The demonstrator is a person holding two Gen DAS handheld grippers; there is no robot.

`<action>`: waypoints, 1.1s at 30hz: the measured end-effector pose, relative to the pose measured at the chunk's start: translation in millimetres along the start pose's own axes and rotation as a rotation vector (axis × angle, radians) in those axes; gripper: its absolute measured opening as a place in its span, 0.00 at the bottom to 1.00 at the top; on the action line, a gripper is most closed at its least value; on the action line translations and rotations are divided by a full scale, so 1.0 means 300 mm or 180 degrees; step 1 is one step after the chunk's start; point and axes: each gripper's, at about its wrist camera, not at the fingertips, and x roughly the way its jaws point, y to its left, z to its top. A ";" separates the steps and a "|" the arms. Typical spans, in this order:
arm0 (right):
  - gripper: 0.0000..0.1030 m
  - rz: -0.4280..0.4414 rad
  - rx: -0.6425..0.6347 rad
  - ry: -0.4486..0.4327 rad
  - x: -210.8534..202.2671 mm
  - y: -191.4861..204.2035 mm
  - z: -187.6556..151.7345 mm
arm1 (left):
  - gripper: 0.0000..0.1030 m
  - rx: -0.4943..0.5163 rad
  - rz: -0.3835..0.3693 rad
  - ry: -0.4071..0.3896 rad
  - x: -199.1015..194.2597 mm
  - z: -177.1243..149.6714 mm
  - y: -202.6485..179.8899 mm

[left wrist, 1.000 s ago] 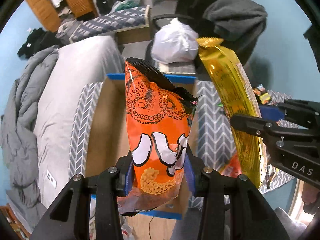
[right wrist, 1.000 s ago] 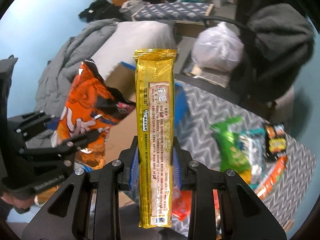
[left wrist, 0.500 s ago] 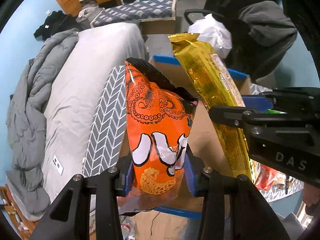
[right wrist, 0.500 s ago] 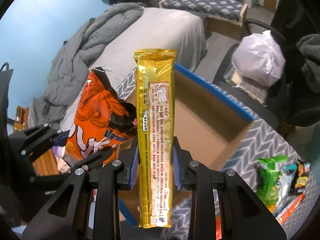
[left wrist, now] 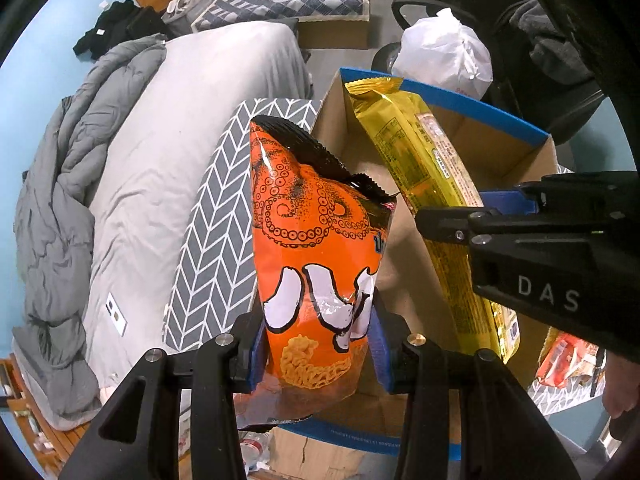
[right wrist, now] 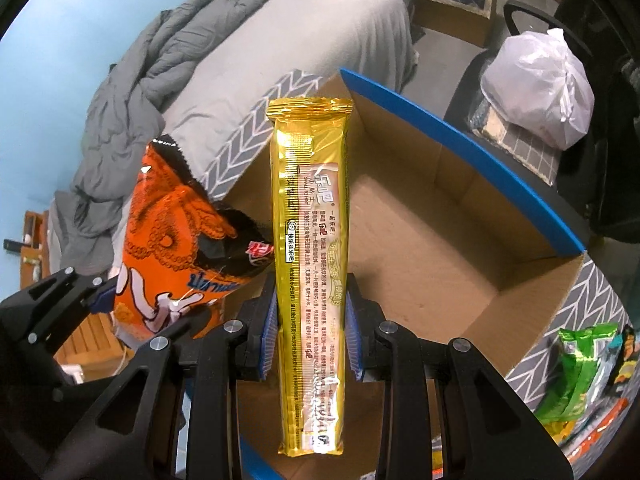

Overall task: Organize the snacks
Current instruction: 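Carry the orange bag and yellow bar into the box and release both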

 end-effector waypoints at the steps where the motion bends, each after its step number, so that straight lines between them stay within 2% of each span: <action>1: 0.29 -0.0015 0.0006 0.0020 0.007 -0.004 0.000 | 0.43 0.0009 0.0006 0.0010 0.005 0.001 -0.001; 6: 0.33 -0.0118 0.0025 0.0028 0.010 0.000 -0.002 | 0.46 0.0145 0.0112 0.0068 0.021 -0.001 -0.017; 9: 0.46 -0.0114 0.0038 0.0020 0.002 0.000 -0.007 | 0.55 0.0211 0.0213 0.0014 0.007 0.001 -0.029; 10: 0.50 -0.0143 0.0029 0.0007 -0.001 0.002 -0.009 | 0.64 0.0225 0.0237 -0.0002 0.003 0.000 -0.034; 11: 0.52 -0.0177 0.0018 -0.0005 -0.005 0.003 -0.012 | 0.68 0.0229 0.0256 -0.0025 -0.003 0.003 -0.034; 13: 0.66 -0.0230 0.0013 -0.0038 -0.019 0.006 -0.019 | 0.69 0.0211 0.0290 -0.0090 -0.020 0.007 -0.033; 14: 0.68 -0.0252 0.0018 -0.0064 -0.027 0.005 -0.023 | 0.70 0.0203 0.0290 -0.0099 -0.028 0.010 -0.034; 22: 0.71 -0.0596 -0.0030 -0.0183 -0.103 -0.018 -0.054 | 0.70 0.0223 0.0283 -0.0174 -0.083 0.007 -0.056; 33: 0.71 -0.0739 0.0028 -0.0287 -0.221 -0.083 -0.121 | 0.70 0.0321 0.0182 -0.0333 -0.193 0.015 -0.138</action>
